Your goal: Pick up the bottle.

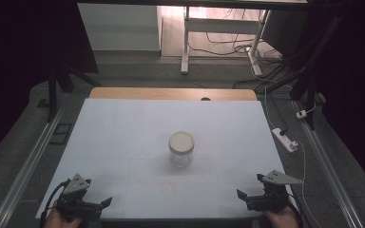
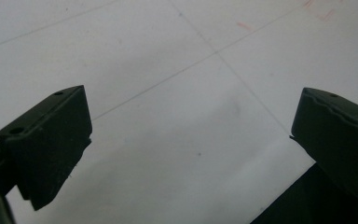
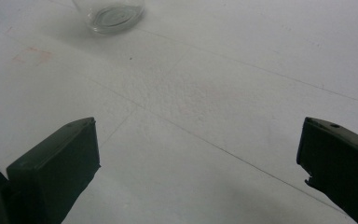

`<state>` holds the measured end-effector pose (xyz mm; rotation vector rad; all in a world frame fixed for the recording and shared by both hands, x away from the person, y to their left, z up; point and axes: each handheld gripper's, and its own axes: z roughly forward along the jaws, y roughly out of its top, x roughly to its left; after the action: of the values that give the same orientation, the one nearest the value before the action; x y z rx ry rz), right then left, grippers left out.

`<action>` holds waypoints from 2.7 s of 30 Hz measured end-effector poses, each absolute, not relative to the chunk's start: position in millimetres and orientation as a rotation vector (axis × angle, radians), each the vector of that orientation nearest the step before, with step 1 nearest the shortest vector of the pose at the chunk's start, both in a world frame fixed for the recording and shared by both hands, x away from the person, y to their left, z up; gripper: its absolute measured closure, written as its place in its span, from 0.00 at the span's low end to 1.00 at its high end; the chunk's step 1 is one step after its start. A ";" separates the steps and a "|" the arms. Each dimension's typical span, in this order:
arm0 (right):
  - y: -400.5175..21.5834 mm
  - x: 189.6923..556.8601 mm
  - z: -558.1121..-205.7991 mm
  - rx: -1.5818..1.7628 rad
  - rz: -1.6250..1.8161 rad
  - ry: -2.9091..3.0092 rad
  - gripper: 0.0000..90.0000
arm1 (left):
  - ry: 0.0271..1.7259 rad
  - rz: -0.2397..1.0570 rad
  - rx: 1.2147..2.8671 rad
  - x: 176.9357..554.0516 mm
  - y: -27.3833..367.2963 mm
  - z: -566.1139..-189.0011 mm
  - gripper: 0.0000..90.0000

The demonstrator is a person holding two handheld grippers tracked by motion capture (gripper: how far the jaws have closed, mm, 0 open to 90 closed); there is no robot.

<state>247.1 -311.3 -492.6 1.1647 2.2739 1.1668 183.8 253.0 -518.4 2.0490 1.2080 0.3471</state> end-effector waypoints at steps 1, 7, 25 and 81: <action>-311.3 247.1 -492.7 1.165 1.166 2.275 0.00 | 1.208 0.347 2.049 183.8 253.0 -518.4 0.00; -311.1 247.3 -492.8 1.165 1.165 2.278 0.00 | 1.169 0.364 2.050 185.5 248.9 -512.9 0.00; -311.5 247.8 -492.9 1.170 1.168 2.280 0.00 | 1.025 0.311 2.069 206.4 234.6 -511.9 0.00; -309.9 248.2 -493.5 1.152 1.155 2.299 0.00 | 0.701 0.207 2.163 333.5 120.4 -511.9 0.00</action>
<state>248.2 -309.9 -493.5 1.1521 2.2986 1.1549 333.5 120.4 -511.9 2.1629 0.7008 0.2075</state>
